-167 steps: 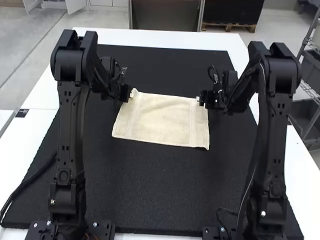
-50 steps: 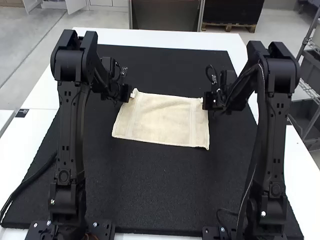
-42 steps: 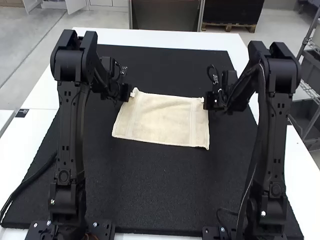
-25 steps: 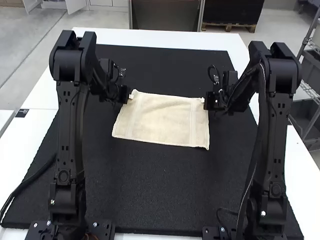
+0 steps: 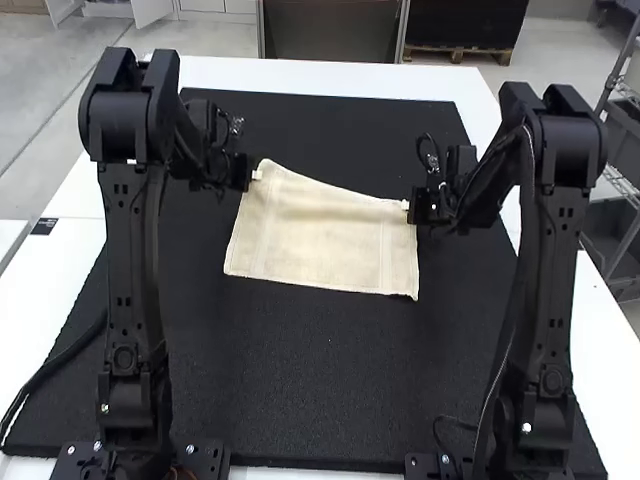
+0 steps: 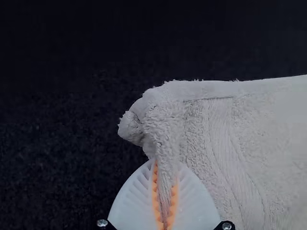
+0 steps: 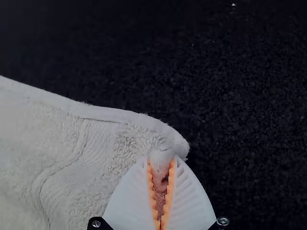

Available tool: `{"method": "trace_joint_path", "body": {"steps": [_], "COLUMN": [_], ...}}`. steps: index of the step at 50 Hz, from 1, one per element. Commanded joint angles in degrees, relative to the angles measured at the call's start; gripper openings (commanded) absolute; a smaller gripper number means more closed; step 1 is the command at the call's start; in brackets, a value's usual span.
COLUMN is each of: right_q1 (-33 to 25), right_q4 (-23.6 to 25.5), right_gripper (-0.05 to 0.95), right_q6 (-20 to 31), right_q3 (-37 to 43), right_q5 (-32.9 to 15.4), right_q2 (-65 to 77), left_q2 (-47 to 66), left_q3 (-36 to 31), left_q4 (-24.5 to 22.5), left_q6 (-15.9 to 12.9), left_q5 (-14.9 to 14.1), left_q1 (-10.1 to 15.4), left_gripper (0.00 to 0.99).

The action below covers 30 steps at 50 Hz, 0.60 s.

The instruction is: Fold the towel.

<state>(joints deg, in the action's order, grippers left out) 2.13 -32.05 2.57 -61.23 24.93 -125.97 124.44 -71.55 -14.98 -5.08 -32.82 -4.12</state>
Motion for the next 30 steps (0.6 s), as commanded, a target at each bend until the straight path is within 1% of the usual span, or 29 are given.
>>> {"method": "trace_joint_path", "body": {"steps": [1, 6, 11, 30], "right_q1": [-0.8, -0.8, -0.8, -0.9], "right_q4": [-0.3, -0.5, -0.7, -1.3], "right_gripper": [-0.02, -0.02, -0.02, -0.02], "right_q6": [-0.4, -0.4, -0.4, -0.6], "right_q3": [0.7, 1.4, 2.1, 4.1], "right_q5": [1.1, 1.3, 1.6, 2.4], "right_q2": [3.3, 4.1, 5.4, 8.5], "left_q2": [-1.7, -2.2, -2.9, -7.0], "left_q3": [0.9, 1.5, 2.4, 6.8], "left_q4": [-0.3, -0.3, -0.3, -2.2], "left_q6": [-0.2, -0.4, -0.5, -0.5], "left_q5": [-0.8, -0.9, -1.8, -2.5], "left_q1": [-0.6, -0.5, -0.6, -0.5], "left_gripper": [0.023, 0.023, 0.023, 0.023]}}
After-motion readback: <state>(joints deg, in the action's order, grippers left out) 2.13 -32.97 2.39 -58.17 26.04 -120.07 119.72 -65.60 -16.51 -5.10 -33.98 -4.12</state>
